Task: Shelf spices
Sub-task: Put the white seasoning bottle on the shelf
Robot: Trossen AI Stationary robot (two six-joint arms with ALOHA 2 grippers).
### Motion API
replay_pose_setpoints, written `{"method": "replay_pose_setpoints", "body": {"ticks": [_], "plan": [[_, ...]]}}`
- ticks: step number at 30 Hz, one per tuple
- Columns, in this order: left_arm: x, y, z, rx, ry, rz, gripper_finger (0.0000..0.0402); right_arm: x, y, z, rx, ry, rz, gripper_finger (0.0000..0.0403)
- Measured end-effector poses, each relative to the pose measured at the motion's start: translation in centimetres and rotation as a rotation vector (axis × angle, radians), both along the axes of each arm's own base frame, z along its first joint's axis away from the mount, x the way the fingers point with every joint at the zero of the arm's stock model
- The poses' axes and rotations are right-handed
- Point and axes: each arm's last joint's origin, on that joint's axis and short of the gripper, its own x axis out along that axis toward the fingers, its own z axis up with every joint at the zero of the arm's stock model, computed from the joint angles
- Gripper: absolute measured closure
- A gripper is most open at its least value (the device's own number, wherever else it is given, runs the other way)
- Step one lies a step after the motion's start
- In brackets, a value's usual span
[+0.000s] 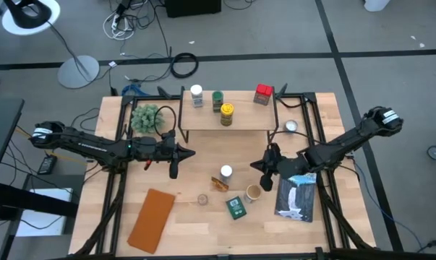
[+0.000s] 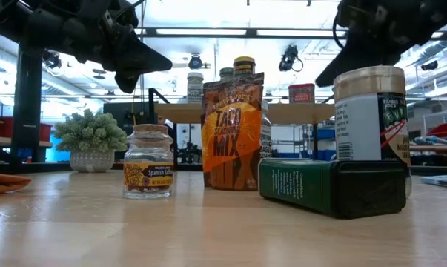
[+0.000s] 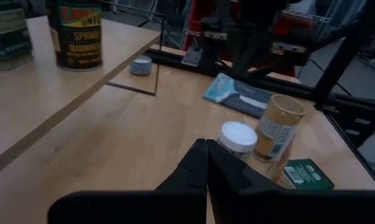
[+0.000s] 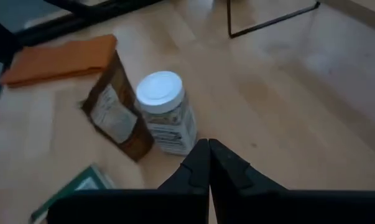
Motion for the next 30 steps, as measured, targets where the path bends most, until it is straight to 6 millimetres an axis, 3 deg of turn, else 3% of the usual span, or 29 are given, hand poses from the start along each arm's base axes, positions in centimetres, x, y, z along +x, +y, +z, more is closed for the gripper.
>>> {"method": "replay_pose_setpoints", "body": {"ticks": [5,8,21,26,30], "plan": [[0.0,-0.2,0.0,-0.074,-0.006,-0.04,0.0389,0.5,-0.4,-0.5,-0.042,0.021,-0.007,0.0403],[0.1,-0.3,-0.1,-0.114,-0.004,-0.039,0.0361,0.5,-0.4,-0.6,-0.047,0.03,-0.007,0.0403],[2.4,-1.0,-1.6,-0.135,-0.083,0.027,0.0118,0.4,0.1,-0.6,-0.042,0.032,0.024,0.0403],[3.0,-1.2,-1.8,-0.237,-0.096,-0.002,0.0093,0.3,0.4,-0.6,-0.042,0.032,0.038,0.0403],[4.1,-1.3,-0.5,-0.306,-0.077,0.012,0.0093,0.2,0.4,-0.6,-0.042,0.032,0.04,0.0403]]}}
